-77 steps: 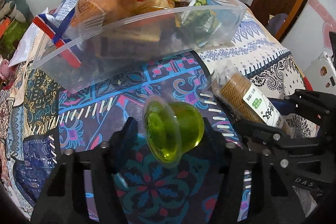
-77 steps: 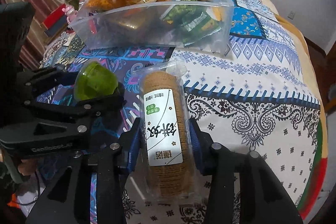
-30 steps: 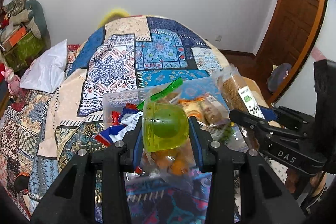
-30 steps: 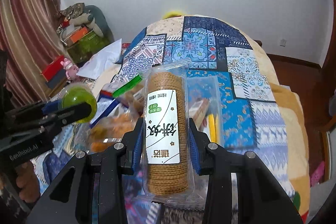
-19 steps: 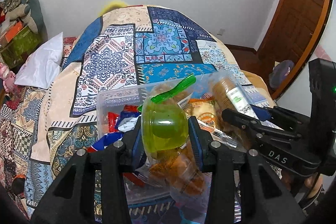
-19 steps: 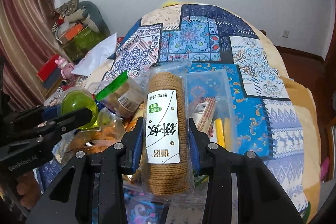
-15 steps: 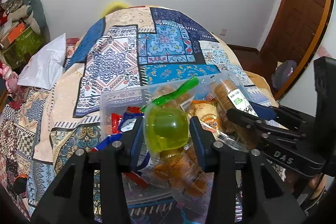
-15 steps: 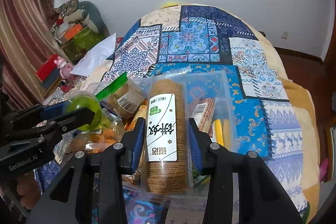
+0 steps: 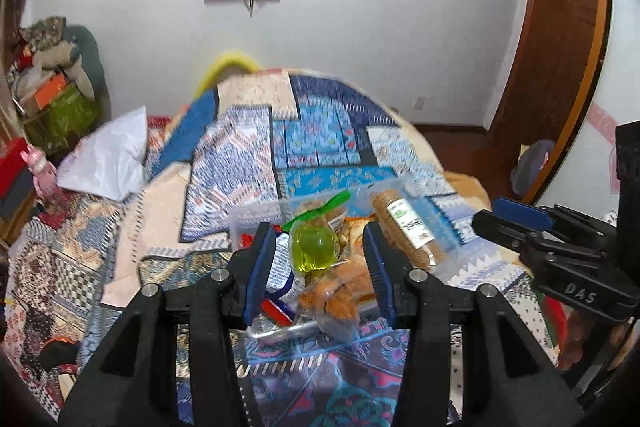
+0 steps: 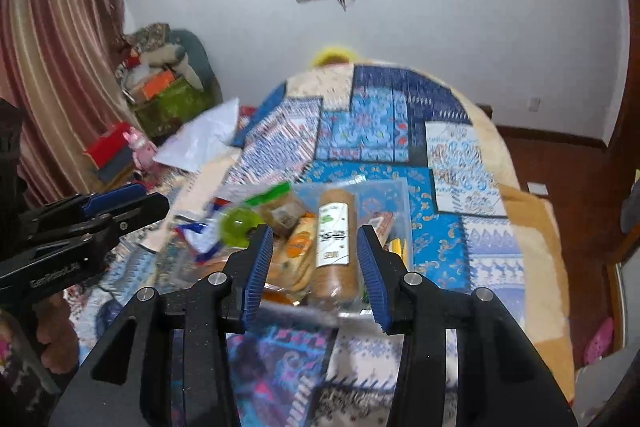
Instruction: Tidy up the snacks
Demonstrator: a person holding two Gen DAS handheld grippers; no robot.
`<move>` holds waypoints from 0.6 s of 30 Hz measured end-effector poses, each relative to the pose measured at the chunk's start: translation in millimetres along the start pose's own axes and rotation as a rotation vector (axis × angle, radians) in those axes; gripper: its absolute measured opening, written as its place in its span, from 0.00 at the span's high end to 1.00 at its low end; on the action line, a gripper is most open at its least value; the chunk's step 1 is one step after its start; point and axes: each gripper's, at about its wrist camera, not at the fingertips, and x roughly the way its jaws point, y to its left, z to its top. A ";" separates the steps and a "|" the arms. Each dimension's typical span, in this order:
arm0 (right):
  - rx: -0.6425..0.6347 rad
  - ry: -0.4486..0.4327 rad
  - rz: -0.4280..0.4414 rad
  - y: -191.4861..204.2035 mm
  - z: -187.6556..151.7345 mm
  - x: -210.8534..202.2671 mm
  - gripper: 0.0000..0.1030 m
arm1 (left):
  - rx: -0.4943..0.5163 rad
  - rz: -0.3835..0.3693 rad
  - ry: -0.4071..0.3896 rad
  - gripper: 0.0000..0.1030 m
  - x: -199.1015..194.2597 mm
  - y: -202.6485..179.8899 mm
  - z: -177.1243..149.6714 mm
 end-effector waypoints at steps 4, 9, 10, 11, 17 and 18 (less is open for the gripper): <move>0.001 -0.086 0.016 12.3 -4.1 -45.0 0.55 | 0.002 0.002 -0.094 0.41 -46.8 -6.1 -5.9; -0.015 -0.184 0.014 29.0 -14.3 -86.8 0.42 | 0.031 0.017 -0.202 0.28 -97.3 -18.9 -20.8; -0.023 -0.196 0.016 33.8 -17.7 -94.5 0.42 | 0.037 0.021 -0.213 0.26 -103.9 -21.8 -23.7; -0.029 -0.201 0.019 36.4 -19.3 -98.3 0.41 | 0.040 0.024 -0.223 0.22 -108.8 -23.3 -26.4; -0.063 -0.250 -0.011 49.3 -35.9 -112.8 0.22 | 0.033 0.045 -0.263 0.07 -129.4 -29.2 -44.1; -0.066 -0.251 -0.012 51.0 -38.6 -113.6 0.21 | 0.028 0.046 -0.263 0.07 -130.8 -29.7 -46.5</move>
